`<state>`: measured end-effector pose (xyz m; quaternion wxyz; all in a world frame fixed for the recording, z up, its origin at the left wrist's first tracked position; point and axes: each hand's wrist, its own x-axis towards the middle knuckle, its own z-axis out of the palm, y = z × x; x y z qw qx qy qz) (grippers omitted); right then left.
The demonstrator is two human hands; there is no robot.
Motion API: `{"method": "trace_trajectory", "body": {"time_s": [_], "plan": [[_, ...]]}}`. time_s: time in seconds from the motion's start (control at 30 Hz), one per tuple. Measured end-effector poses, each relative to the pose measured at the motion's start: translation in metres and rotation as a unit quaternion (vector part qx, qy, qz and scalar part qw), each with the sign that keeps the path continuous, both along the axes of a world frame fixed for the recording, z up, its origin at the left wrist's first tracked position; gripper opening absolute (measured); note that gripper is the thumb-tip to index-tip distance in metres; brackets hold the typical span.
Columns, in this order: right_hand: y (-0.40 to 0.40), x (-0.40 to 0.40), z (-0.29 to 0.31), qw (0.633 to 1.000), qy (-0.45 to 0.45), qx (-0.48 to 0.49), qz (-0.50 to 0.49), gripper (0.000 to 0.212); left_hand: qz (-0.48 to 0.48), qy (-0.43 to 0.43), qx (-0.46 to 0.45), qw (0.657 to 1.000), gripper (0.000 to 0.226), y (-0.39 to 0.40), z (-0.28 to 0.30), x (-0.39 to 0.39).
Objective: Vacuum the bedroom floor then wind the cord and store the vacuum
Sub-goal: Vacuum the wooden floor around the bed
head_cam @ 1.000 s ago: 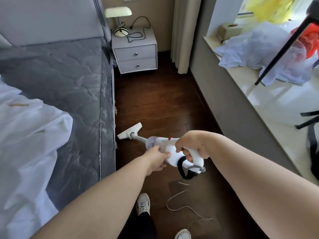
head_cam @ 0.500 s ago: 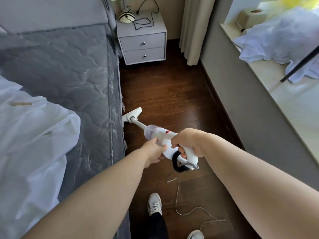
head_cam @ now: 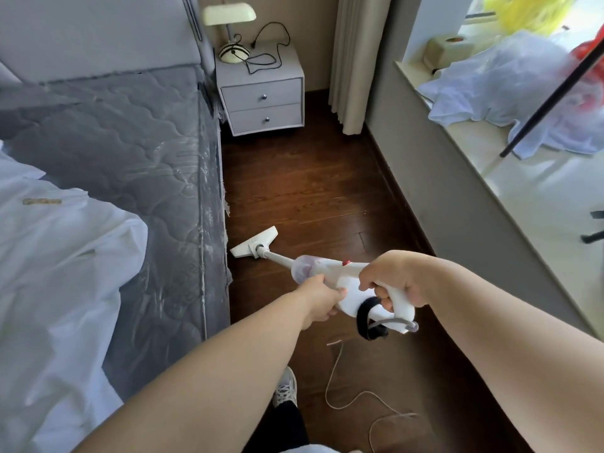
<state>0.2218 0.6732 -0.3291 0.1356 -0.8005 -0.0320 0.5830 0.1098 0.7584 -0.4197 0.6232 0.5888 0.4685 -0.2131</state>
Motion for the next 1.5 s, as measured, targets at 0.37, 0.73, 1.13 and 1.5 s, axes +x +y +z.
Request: {"method": "trace_trajectory", "body": {"time_s": [0.37,0.73,1.13,1.5], "plan": [[-0.039,-0.021,-0.011,0.998,0.048,-0.001,-0.037,0.008,0.046,-0.008,-0.009,0.999,0.068,-0.043,-0.011,-0.019],[-0.019,-0.010,-0.013,0.995,0.053,-0.017,-0.078,0.014,0.023,0.000,-0.008,1.000,0.065,-0.021,-0.009,-0.003],[-0.143,0.026,0.037,0.981,-0.007,0.044,-0.187,0.026,-0.072,-0.025,-0.010,0.997,0.044,-0.125,0.042,0.057],[-0.144,0.073,0.017,0.951,0.008,0.060,-0.303,0.015,-0.193,-0.030,0.033,0.980,0.052,-0.109,0.014,0.129]]}}
